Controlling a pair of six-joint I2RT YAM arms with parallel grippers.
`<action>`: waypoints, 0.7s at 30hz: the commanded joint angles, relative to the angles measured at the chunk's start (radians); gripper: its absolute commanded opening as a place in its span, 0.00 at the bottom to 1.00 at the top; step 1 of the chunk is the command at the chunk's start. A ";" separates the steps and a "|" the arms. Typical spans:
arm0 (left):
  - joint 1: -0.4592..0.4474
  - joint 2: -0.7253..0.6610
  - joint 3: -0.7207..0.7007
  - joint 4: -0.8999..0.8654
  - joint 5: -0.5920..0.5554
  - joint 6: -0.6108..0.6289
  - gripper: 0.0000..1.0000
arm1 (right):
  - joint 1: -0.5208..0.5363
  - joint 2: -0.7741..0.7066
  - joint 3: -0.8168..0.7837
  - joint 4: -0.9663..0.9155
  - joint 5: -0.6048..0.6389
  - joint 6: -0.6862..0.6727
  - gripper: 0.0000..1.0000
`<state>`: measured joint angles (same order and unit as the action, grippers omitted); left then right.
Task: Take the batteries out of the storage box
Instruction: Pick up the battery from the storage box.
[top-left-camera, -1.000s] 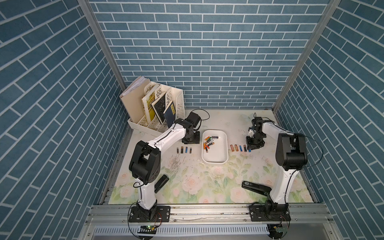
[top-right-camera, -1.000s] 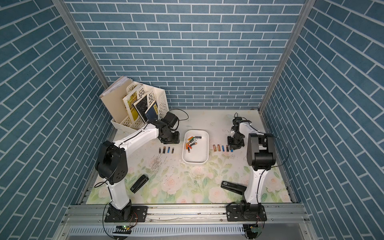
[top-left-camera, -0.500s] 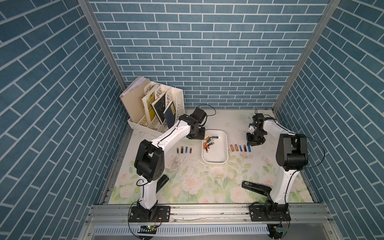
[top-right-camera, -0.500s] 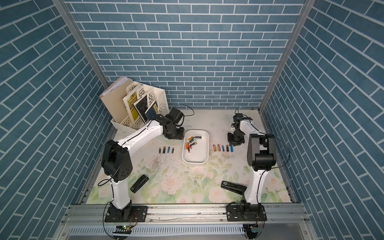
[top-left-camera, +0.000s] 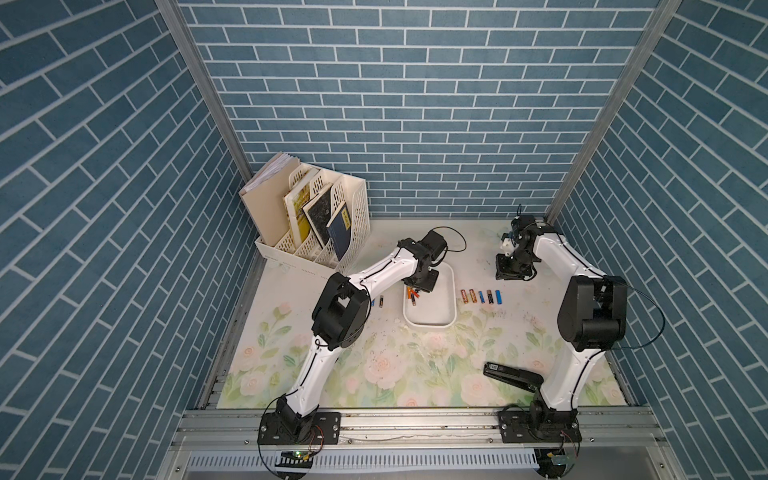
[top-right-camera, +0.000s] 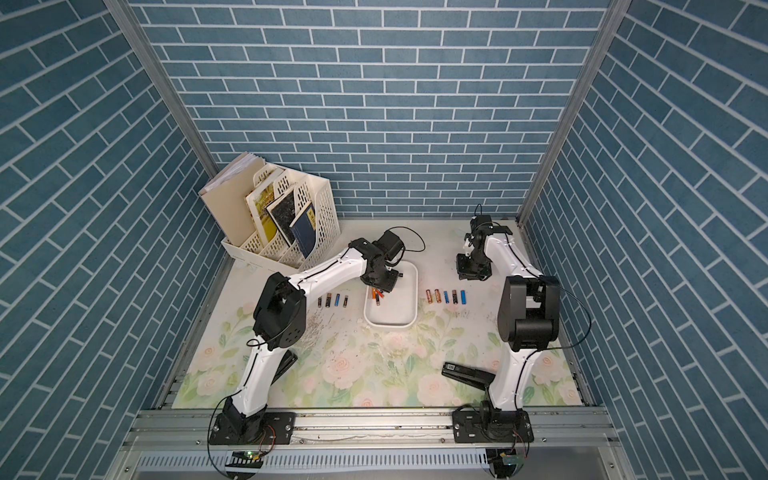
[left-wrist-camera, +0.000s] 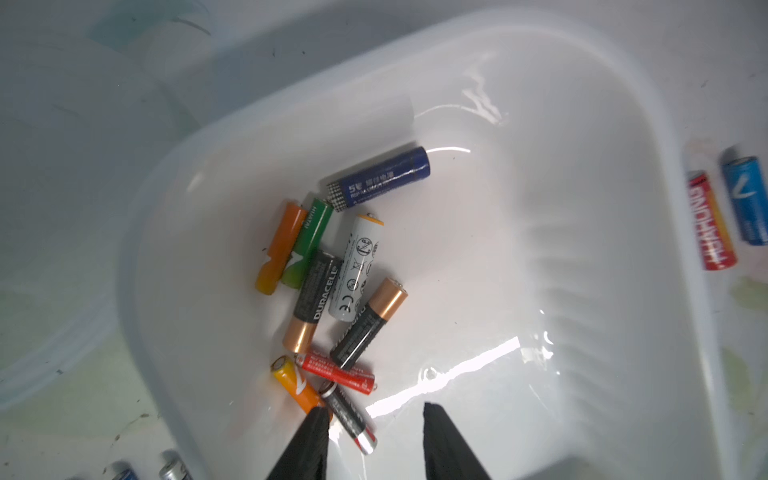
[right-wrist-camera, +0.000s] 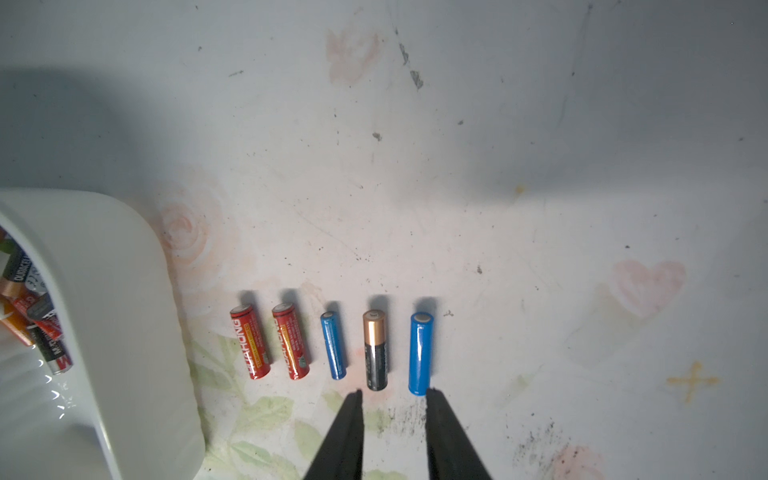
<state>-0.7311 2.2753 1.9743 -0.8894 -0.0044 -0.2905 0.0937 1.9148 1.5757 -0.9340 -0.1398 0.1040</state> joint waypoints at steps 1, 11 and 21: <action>-0.003 0.021 0.003 0.011 -0.019 0.027 0.42 | 0.005 -0.033 0.010 -0.039 -0.012 0.003 0.29; -0.003 0.074 0.015 0.057 -0.034 0.031 0.41 | 0.005 -0.039 0.007 -0.043 -0.014 -0.001 0.29; -0.002 0.145 0.091 0.021 -0.031 0.042 0.39 | 0.005 -0.041 -0.001 -0.044 -0.015 -0.003 0.29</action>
<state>-0.7315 2.4012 2.0388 -0.8402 -0.0296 -0.2607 0.0937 1.9129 1.5757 -0.9485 -0.1463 0.1040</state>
